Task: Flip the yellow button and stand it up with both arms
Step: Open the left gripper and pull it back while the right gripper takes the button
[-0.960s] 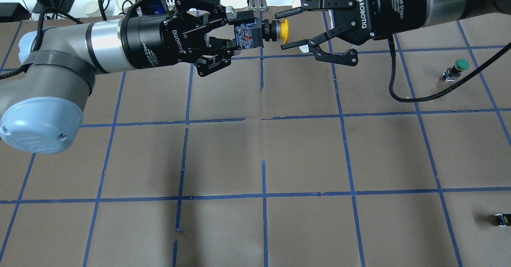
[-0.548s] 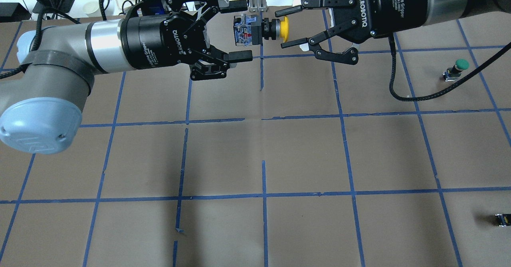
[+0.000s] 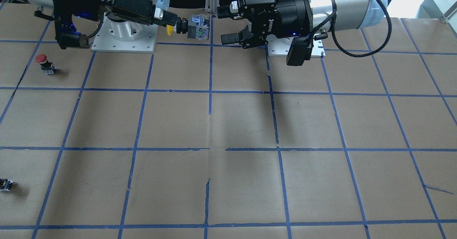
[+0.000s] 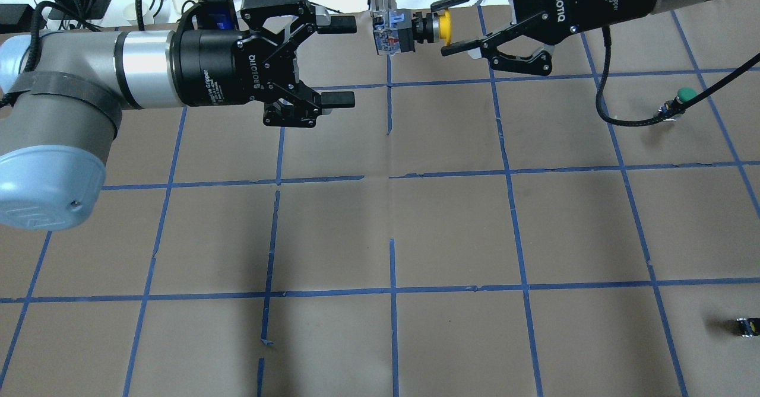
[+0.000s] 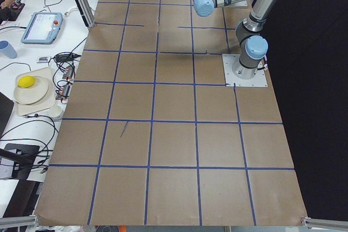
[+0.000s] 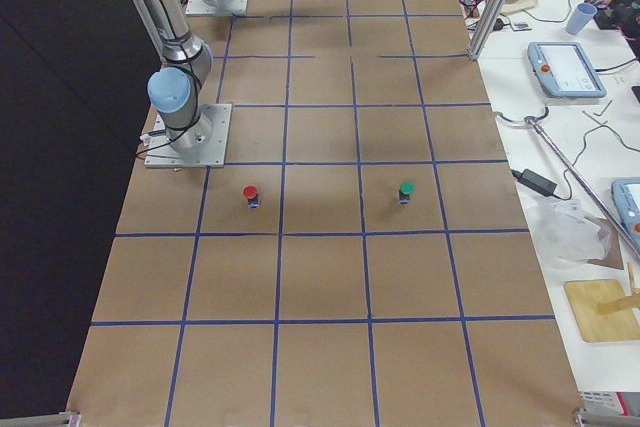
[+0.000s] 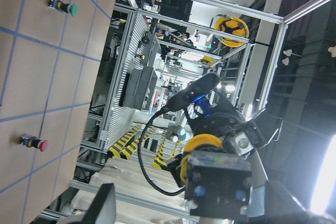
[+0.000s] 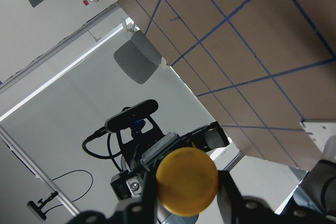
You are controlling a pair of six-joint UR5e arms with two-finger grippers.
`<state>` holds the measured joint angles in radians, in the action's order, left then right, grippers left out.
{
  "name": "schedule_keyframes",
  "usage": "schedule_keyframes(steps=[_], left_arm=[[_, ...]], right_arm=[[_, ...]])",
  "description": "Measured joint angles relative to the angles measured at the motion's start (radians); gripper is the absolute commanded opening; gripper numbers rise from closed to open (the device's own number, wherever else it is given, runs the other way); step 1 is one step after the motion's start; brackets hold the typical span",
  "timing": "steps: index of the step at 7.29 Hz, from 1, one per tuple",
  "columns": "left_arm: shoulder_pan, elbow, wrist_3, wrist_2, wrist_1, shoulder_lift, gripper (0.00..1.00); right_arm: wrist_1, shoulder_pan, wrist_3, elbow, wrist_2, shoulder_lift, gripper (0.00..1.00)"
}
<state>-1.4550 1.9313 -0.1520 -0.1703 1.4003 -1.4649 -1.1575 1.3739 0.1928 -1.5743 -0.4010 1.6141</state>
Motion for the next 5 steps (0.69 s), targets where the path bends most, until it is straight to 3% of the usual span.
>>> schedule_keyframes(steps=[1,2,5], left_arm=[[0.026,0.000,0.000,-0.055,-0.002,0.002,1.00],[0.048,-0.001,0.000,-0.134,-0.003,0.003,1.00],[0.082,-0.026,0.004,-0.508,-0.014,-0.008,1.00]], right_arm=[[-0.092,-0.017,-0.036,-0.002,-0.084,0.000,0.26],[-0.150,-0.026,-0.130,-0.003,-0.238,-0.001,0.25],[-0.187,-0.030,-0.591,-0.019,-0.677,-0.002,0.23]])
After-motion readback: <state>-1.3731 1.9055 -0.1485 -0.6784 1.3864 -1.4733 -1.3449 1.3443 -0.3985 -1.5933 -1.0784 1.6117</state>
